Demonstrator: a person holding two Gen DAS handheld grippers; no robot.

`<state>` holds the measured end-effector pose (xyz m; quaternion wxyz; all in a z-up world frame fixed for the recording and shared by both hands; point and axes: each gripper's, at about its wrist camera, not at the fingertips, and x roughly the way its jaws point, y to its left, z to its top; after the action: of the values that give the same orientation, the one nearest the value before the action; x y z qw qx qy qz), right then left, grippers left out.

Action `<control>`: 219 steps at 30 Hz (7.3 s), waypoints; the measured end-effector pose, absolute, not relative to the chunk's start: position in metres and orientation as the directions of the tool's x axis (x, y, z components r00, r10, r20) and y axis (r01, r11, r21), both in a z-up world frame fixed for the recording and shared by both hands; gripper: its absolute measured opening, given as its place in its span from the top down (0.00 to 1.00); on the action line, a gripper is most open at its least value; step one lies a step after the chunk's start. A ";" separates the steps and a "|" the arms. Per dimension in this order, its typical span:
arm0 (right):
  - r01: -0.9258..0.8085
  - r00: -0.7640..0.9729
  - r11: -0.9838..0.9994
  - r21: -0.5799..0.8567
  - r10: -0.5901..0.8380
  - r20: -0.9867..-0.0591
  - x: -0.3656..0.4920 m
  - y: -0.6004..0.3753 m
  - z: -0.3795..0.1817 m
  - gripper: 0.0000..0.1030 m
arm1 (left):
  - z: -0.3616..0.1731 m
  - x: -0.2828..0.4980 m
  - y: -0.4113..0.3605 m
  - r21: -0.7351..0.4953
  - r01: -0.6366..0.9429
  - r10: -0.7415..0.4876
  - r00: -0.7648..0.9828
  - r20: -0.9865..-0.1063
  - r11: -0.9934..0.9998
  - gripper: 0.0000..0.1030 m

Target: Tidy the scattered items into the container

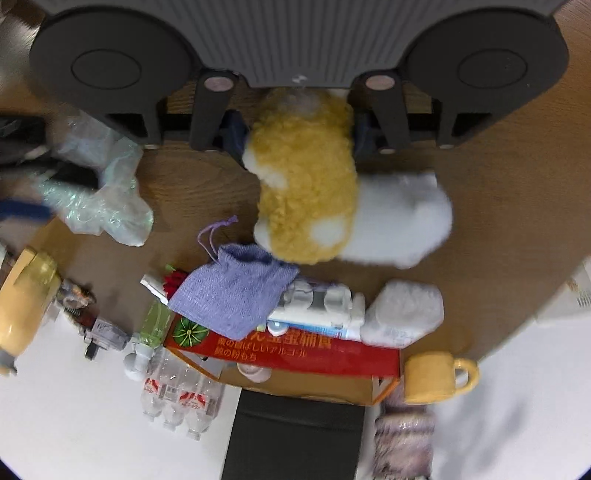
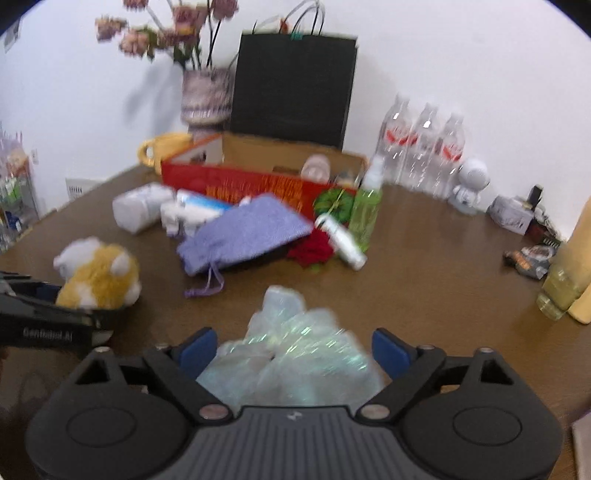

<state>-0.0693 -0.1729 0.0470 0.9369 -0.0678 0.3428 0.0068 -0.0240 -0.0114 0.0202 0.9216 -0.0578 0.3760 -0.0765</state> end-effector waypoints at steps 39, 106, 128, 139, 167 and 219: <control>-0.118 0.519 0.981 0.157 0.195 -0.832 0.349 -0.180 0.110 0.80 | 0.090 0.376 -0.006 -0.128 0.119 -0.172 0.546 -0.820 0.985 0.53; 0.004 0.436 0.998 0.069 0.060 -0.898 0.118 -0.182 0.164 0.27 | 0.175 0.134 -0.029 -0.047 0.102 -0.094 0.529 -0.843 0.994 0.00; -0.018 0.568 1.000 0.019 0.026 -0.823 -0.009 -0.174 0.098 0.25 | 0.109 -0.001 -0.054 0.084 0.147 -0.049 0.722 -0.690 0.986 0.00; 0.032 0.719 0.997 0.067 0.023 -0.695 -0.061 -0.169 0.013 0.24 | 0.024 -0.045 -0.043 0.069 0.107 -0.046 0.805 -0.592 0.992 0.00; 0.115 0.765 0.993 -0.013 -0.097 -0.636 -0.060 -0.160 -0.006 0.00 | 0.006 -0.037 -0.030 0.011 0.091 -0.063 0.764 -0.642 0.996 0.00; -0.087 0.700 0.991 0.102 0.134 -0.701 -0.023 -0.168 0.012 0.00 | 0.055 0.016 0.019 -0.022 0.097 -0.092 0.808 -0.582 0.995 0.00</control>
<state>-0.0235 -0.1681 0.0120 0.9216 0.0307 0.3824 0.0598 0.0162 0.0193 0.0547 0.9509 0.0043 0.3055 -0.0496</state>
